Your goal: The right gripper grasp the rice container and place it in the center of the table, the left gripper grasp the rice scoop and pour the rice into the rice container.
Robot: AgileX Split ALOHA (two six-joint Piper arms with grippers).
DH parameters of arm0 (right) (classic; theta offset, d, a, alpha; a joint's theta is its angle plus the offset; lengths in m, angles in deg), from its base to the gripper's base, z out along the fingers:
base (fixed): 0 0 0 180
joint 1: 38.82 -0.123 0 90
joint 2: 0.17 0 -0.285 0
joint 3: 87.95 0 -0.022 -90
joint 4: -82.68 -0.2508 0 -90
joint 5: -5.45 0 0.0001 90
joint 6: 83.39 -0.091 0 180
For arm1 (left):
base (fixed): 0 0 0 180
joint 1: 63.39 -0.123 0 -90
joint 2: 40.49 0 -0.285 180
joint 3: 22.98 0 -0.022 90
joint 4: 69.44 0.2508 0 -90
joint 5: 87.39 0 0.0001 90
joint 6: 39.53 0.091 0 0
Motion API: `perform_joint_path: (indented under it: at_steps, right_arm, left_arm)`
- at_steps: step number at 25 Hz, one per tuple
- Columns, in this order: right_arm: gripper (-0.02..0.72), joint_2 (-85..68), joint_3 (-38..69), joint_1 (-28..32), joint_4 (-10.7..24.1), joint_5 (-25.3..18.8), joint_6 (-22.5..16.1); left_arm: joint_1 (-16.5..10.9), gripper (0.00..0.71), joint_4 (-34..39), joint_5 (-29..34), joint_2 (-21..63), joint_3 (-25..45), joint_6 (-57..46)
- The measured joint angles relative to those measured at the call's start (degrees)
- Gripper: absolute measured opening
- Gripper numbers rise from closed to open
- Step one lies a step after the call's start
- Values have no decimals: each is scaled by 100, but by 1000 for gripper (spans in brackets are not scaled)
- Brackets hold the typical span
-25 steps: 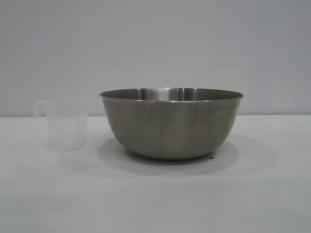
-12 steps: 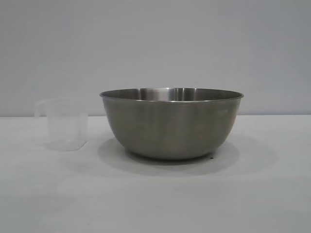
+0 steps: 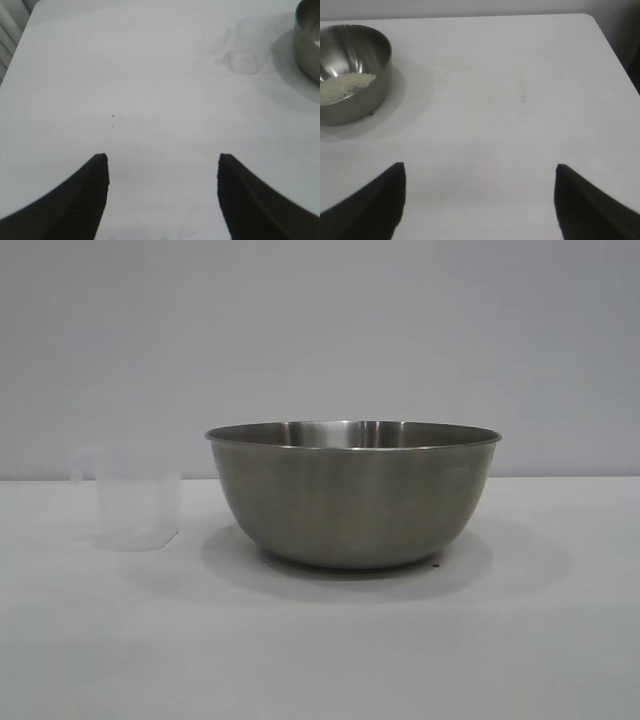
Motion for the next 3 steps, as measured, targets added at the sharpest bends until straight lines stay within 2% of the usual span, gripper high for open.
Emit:
perform_joint_path:
  at_steps: [3]
  right_arm:
    - [553, 0, 0, 0, 0, 0, 0]
  left_arm:
    - [0, 391, 0, 0, 0, 0, 0]
